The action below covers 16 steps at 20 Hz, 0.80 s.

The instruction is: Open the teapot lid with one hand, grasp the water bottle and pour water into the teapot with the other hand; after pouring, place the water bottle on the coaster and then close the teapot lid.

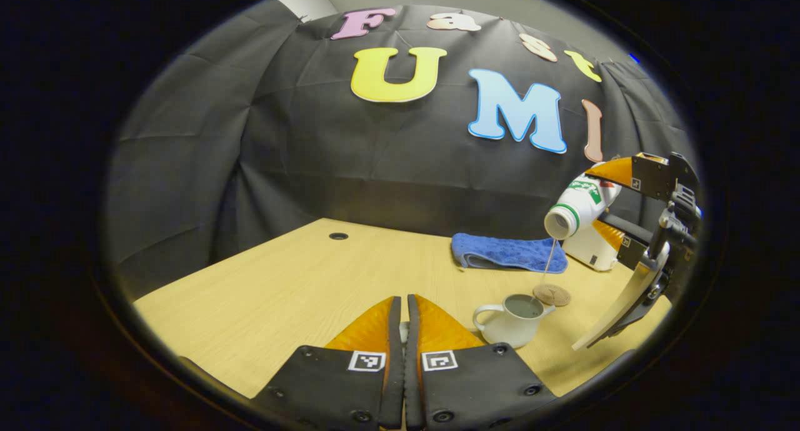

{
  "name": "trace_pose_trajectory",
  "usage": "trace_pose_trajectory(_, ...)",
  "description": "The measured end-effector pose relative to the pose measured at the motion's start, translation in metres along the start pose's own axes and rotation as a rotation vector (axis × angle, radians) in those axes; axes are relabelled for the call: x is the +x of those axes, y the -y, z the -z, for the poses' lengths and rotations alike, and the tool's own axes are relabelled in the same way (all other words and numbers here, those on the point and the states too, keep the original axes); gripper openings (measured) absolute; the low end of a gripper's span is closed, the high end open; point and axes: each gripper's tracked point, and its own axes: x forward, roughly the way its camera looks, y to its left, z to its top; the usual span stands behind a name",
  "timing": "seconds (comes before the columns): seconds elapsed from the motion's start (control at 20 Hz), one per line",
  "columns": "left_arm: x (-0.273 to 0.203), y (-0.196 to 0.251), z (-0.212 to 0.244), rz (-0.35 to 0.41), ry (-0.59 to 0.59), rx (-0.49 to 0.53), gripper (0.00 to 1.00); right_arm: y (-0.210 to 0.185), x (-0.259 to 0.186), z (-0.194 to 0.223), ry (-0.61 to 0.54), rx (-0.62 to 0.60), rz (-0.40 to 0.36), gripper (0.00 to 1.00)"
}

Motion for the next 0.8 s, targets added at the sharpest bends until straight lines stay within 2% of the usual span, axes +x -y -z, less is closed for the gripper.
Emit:
trace_pose_trajectory(0.6,0.001,-0.001,0.000,-0.008,-0.004,-0.002,0.07,-0.003,0.004,-0.006,0.028,0.003,-0.009,0.72)
trace_pose_trajectory(0.7,0.000,-0.001,-0.002,-0.008,-0.005,-0.004,0.07,-0.018,0.002,-0.005,0.020,0.078,-0.054,0.72)
trace_pose_trajectory(0.8,0.001,-0.001,-0.004,-0.008,-0.001,-0.004,0.07,-0.047,-0.003,-0.010,0.004,0.200,-0.139,0.72)
